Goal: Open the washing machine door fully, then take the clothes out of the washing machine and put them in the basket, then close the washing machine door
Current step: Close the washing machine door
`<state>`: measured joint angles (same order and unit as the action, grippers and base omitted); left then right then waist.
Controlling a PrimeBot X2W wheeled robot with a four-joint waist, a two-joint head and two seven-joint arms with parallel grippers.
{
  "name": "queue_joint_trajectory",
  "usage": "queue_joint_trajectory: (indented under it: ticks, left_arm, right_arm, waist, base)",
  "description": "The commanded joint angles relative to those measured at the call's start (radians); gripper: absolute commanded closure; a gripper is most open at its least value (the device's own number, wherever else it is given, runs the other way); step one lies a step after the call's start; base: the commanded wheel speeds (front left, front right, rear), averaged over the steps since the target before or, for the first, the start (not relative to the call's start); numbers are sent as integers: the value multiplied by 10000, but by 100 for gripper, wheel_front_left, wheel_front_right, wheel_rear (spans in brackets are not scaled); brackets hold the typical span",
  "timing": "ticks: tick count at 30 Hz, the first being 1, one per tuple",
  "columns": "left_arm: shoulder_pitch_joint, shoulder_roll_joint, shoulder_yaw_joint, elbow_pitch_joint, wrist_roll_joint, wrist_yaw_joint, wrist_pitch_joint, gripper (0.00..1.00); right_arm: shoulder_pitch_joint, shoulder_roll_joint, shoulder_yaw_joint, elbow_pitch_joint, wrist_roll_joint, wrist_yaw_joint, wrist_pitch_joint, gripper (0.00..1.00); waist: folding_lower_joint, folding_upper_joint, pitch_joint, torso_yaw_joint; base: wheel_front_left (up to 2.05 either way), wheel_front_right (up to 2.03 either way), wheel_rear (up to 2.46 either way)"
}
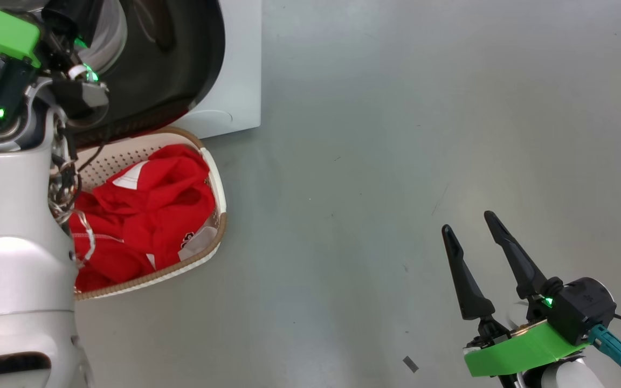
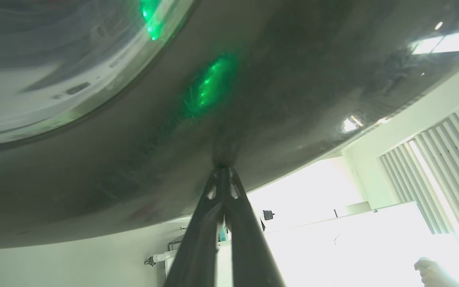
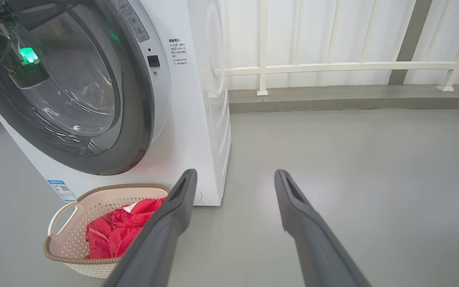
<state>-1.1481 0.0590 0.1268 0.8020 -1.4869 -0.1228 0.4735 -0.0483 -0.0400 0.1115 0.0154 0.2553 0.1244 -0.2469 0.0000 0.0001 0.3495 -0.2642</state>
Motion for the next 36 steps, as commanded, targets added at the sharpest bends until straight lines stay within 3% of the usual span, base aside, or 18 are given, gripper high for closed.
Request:
queue_joint_trajectory:
  ticks: [1,15,28,29,30,31,32,36]
  left_arm:
    - [-194,468,78,-268,145,-77,-47,100]
    - [305,333,-35,-430,66,-78,-32,100]
    - [1857,368,-348,-1084,425,-78,-207,100]
    - [2001,383,-380,-1140,473,-78,-225,90]
    - [2153,415,-433,-1205,558,-78,-257,60]
    - [2305,445,-475,-1277,645,-78,-322,22]
    - [2452,465,-497,-1348,710,-78,-393,0]
    - [3106,485,-681,-2021,815,-78,-426,0]
  right_arm:
    - [-276,-102,235,-195,119,63,-118,0]
    - [-265,-102,204,-86,119,63,-137,0]
    - [-63,-102,168,35,198,63,-142,0]
    - [-50,-102,167,46,204,63,-142,0]
    - [-37,-102,158,63,205,63,-142,0]
    - [-27,-102,144,76,209,63,-142,0]
    - [-20,-102,133,88,215,63,-142,0]
    - [22,-102,123,112,212,63,-140,0]
  waist:
    - [0,-1,0,-19]
    - [0,-1,-197,231]
    - [0,-1,-930,955]
    - [0,-1,-991,1026]
    - [0,-1,-1056,1093]
    - [0,-1,-1112,1161]
    - [0,-1,-1174,1223]
    - [0,-1,-1385,1462]
  base:
    - [0,0,0]
    - [0,0,0]
    - [0,0,0]
    - [0,0,0]
    - [0,0,0]
    - [0,0,0]
    - [0,0,0]
    - [0,0,0]
